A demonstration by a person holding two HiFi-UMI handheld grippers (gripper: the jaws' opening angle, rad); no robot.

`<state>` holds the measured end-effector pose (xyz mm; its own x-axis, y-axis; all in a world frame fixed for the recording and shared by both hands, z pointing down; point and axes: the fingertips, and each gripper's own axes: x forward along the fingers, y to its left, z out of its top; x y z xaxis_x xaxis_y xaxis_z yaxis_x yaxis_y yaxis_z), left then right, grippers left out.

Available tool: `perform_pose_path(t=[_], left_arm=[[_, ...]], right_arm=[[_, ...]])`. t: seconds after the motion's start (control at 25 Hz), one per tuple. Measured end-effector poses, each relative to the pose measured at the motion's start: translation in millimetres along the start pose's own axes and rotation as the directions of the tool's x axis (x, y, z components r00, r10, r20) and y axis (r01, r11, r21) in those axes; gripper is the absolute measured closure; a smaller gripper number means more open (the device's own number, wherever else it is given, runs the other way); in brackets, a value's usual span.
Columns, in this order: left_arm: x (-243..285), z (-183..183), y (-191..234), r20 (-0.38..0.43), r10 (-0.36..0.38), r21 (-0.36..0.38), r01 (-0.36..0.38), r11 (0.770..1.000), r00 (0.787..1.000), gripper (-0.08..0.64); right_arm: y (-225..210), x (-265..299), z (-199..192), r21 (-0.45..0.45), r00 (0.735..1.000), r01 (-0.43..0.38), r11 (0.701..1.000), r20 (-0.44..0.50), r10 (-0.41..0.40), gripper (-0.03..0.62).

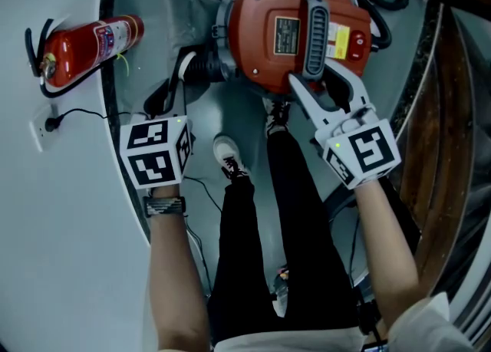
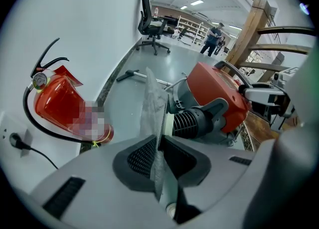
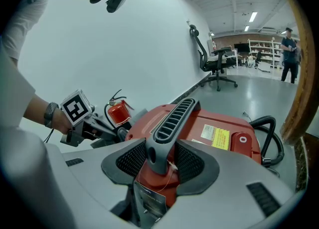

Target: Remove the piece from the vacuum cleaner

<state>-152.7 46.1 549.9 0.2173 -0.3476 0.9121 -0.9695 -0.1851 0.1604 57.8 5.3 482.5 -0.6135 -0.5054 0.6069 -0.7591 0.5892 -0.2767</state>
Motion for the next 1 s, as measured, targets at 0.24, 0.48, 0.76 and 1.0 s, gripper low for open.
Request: perform_pose_path(t=[0.24,0.48,0.76,1.0], left_arm=[[1.4,0.3,2.1,0.009,0.001,-0.001,-0.001,1.000,1.000,0.509],[2.3,1.2,3.8,0.003,0.006,0.018,-0.006,1.000,1.000,0.508],[3.1,2.8,5.7,-0.007,0.013,0.061,-0.012,0.998,1.000,0.509],[2.8,6.0,24.6,0.005,0.046,0.027,-0.046,0.999,0.999,0.529]], right_arm=[[0.2,0.4,0.0,-0.001,1.000,0.000,1.000,0.000,0.000,0.402],[0.2,0.5,-0.2,0.000,1.000,0.002,1.000,0.000,-0.002,0.402],[0.0,0.3,-0.2,0.000,1.000,0.003,1.000,-0.004,-0.003,0.402],[0.0,1.1,-1.0,-0.002,1.000,0.006,1.000,-0.008,-0.006,0.402]])
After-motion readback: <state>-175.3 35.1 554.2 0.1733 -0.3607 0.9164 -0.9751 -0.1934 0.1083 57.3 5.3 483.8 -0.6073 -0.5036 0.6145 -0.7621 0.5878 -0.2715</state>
